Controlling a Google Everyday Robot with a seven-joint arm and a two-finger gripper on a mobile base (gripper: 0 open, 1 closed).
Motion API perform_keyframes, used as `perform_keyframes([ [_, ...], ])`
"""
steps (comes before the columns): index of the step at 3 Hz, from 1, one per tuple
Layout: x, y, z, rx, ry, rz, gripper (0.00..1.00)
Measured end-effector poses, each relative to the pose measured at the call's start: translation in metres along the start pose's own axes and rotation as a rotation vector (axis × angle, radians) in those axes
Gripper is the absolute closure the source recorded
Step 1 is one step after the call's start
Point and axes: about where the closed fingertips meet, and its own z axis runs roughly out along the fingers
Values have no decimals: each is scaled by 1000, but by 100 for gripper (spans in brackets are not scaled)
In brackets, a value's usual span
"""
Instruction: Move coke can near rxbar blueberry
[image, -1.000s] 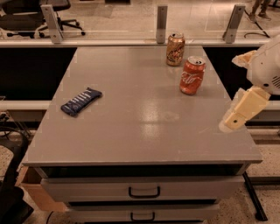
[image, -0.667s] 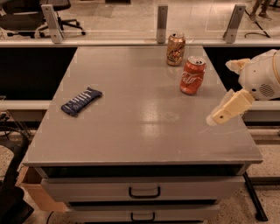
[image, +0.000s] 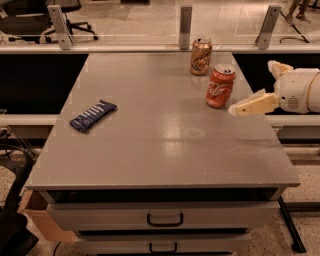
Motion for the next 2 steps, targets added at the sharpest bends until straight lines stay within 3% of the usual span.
perform_keyframes([
  [1,-2,-19,7,72,-39,16,0],
  [2,-3,-19,6,73,-37,15,0],
])
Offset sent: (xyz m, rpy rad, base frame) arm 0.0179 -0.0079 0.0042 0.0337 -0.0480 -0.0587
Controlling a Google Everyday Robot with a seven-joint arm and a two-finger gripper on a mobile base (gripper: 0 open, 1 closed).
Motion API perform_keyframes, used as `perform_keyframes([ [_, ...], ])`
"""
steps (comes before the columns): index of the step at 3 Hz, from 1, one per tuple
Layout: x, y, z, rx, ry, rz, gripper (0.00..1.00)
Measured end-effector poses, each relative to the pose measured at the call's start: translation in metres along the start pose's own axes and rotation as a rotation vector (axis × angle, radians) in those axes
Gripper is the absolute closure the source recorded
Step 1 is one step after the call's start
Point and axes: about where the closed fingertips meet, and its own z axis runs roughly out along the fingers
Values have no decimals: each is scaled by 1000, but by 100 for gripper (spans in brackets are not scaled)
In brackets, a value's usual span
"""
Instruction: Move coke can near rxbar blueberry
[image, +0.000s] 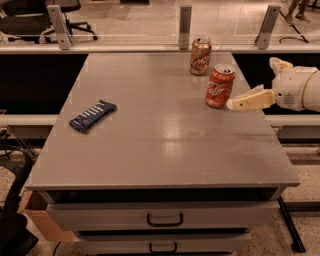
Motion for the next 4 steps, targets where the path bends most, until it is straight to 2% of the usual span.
perform_keyframes([
  [1,5,16,10,-27,-16,55,0],
  [2,15,27,34,-17,-136,179,0],
  [3,12,31,47,-3,-211,226,0],
  [4,4,29,60,-10,-275,223,0],
])
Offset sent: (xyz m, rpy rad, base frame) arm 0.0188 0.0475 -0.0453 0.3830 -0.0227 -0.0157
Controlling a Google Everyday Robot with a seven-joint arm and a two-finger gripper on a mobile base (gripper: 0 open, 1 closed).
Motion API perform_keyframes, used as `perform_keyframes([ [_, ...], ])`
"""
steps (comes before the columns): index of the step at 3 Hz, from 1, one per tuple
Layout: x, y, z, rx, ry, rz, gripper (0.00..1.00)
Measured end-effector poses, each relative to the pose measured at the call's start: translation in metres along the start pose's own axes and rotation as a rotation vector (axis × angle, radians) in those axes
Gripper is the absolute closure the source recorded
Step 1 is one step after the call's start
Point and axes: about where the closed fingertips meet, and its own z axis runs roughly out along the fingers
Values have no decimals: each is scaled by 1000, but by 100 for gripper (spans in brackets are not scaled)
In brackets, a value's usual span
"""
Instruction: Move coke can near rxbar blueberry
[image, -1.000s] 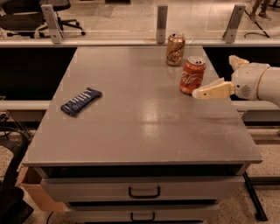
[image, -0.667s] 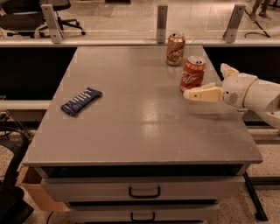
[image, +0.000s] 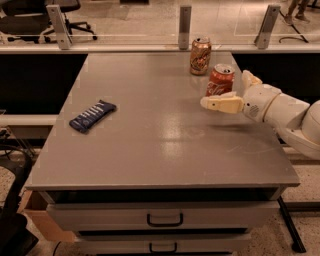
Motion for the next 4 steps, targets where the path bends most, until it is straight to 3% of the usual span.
perform_keyframes([
  [1,0,2,1,-4,2,0,19],
  [4,-2,8,7,-16,-1,-1,88],
])
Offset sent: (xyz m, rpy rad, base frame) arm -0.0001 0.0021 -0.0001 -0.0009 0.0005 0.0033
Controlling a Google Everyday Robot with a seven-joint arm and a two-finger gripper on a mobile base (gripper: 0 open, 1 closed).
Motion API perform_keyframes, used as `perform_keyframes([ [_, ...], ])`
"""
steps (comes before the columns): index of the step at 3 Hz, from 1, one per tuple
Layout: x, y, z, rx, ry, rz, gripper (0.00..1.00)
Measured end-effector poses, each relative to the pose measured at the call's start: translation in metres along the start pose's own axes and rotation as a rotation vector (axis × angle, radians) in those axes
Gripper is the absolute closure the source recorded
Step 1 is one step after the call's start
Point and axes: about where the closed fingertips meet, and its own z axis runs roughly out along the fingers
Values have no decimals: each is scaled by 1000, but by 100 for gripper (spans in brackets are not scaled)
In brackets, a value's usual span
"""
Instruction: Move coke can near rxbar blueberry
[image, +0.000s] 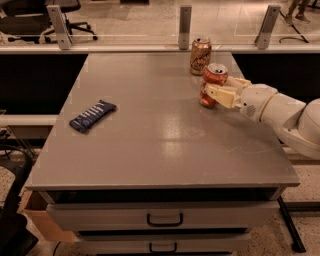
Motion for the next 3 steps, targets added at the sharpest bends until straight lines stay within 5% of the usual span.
perform_keyframes([
  [1,-1,2,2,-3,-1,0,100],
  [3,-5,4,1,-6,9,10,100],
])
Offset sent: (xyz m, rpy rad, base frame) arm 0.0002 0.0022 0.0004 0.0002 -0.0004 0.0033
